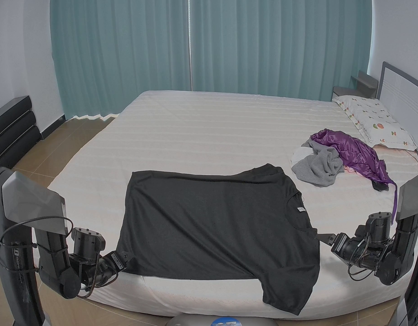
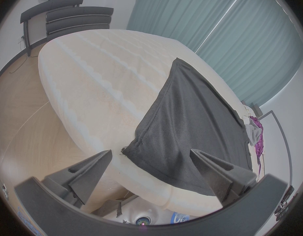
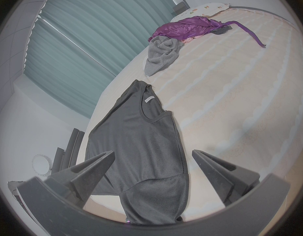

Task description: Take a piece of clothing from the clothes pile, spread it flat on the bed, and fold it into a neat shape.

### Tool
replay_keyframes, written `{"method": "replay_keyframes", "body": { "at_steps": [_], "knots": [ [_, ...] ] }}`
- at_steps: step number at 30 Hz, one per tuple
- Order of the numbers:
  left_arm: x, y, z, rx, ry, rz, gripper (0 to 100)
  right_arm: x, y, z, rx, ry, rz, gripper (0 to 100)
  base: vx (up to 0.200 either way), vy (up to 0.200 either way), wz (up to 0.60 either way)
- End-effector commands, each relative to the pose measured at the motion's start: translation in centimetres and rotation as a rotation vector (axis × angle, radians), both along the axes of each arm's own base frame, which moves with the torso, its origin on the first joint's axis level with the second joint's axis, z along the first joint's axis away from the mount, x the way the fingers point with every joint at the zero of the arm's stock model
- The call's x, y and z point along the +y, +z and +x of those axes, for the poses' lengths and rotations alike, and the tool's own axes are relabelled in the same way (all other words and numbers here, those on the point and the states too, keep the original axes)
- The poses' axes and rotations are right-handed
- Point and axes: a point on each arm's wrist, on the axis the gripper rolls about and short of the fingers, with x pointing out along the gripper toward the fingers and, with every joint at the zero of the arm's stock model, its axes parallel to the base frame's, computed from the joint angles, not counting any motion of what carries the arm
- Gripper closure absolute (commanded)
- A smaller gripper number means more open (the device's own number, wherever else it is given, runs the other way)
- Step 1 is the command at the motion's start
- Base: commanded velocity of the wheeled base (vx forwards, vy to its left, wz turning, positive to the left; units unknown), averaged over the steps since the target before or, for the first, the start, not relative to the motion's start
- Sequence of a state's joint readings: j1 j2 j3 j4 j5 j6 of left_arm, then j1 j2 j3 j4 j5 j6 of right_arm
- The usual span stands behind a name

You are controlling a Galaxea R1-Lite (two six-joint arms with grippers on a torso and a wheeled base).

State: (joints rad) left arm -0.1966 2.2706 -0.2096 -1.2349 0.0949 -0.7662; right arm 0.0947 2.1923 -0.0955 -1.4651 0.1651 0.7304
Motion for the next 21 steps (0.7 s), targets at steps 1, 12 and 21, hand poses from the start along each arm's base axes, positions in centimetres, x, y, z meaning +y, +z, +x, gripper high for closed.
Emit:
{"method": "replay_keyframes", "body": {
  "at_steps": [1, 12, 21],
  "knots": [
    [0.1, -1.1, 0.2, 0.025, 0.002, 0.008, 100, 0.0, -0.2, 0.0, 0.007, 0.003, 0.001, 0, 0.0, 0.0, 0.0],
    [0.7, -0.1, -0.9, 0.006, -0.01, 0.049, 100, 0.2, -1.0, -0.1, 0.044, 0.013, -0.003, 0, 0.0, 0.0, 0.0],
    [1.8, 0.9, -2.0, 0.012, -0.042, 0.118, 100, 1.5, -2.4, -0.5, 0.103, 0.071, -0.016, 0, 0.0, 0.0, 0.0]
  ]
}}
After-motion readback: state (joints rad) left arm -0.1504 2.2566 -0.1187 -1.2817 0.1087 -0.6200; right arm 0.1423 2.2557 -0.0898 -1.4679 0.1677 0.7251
